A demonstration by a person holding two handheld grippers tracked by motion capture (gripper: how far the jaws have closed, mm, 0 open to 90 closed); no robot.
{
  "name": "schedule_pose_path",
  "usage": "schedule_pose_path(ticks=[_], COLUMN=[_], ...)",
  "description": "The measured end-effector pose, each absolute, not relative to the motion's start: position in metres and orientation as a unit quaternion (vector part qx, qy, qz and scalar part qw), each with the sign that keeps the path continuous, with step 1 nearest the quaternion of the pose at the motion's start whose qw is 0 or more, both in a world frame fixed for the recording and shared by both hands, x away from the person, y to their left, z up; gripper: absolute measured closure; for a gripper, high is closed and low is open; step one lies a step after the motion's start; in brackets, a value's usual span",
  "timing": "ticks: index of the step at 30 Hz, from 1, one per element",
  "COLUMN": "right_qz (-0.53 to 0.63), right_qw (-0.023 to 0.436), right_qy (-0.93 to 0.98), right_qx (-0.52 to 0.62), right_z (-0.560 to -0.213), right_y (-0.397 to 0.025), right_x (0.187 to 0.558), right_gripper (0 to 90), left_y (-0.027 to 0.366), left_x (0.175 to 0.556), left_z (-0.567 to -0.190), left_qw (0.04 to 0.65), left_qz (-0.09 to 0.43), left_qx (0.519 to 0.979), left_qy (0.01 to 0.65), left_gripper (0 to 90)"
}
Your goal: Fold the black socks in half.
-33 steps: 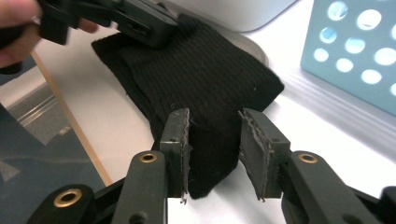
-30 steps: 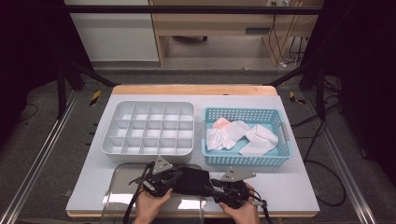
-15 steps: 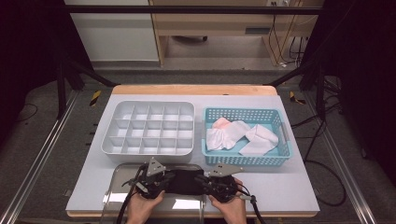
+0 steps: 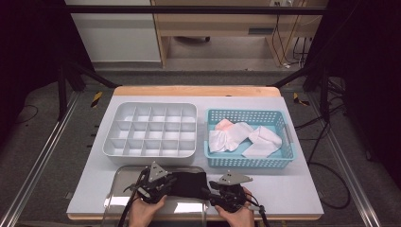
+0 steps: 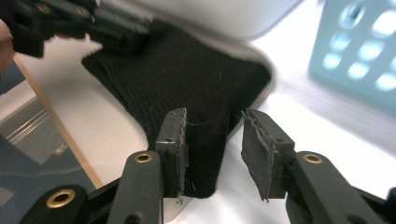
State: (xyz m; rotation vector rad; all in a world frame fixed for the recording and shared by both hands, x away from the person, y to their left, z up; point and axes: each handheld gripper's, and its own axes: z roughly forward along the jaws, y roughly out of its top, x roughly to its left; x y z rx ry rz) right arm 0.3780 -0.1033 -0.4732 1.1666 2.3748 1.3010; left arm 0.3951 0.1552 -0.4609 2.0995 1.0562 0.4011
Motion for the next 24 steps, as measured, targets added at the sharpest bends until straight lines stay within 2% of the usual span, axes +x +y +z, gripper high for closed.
schedule_pose_path(ticks=[4,7,9,13,20,24], right_qz=[0.443,0.441,0.440,0.446,0.439,0.442], right_qw=[0.058,0.053,0.066,0.078,0.093,0.100], right_qy=[0.801,0.801,0.802,0.798,0.804,0.806], right_qx=[0.398,0.400,0.400,0.399,0.391,0.380], right_z=[-0.482,-0.479,-0.475,-0.464,-0.455,-0.452], right_y=[-0.101,-0.101,-0.102,-0.108,-0.107,-0.104], right_x=[0.378,0.379,0.379,0.383,0.387,0.386], right_gripper=[73.8,81.6,81.8,80.8,79.9,81.1], left_y=[0.156,0.157,0.157,0.154,0.116,0.102], left_x=[0.396,0.396,0.395,0.394,0.404,0.413], left_z=[-0.462,-0.458,-0.451,-0.438,-0.452,-0.467], left_qw=[0.373,0.381,0.396,0.422,0.411,0.405], left_qz=[0.155,0.146,0.146,0.141,0.095,0.075], left_qx=[0.817,0.813,0.808,0.802,0.817,0.817], left_qy=[0.412,0.415,0.411,0.399,0.392,0.403], left_gripper=[79.8,76.5,72.3,73.5,86.2,88.9])
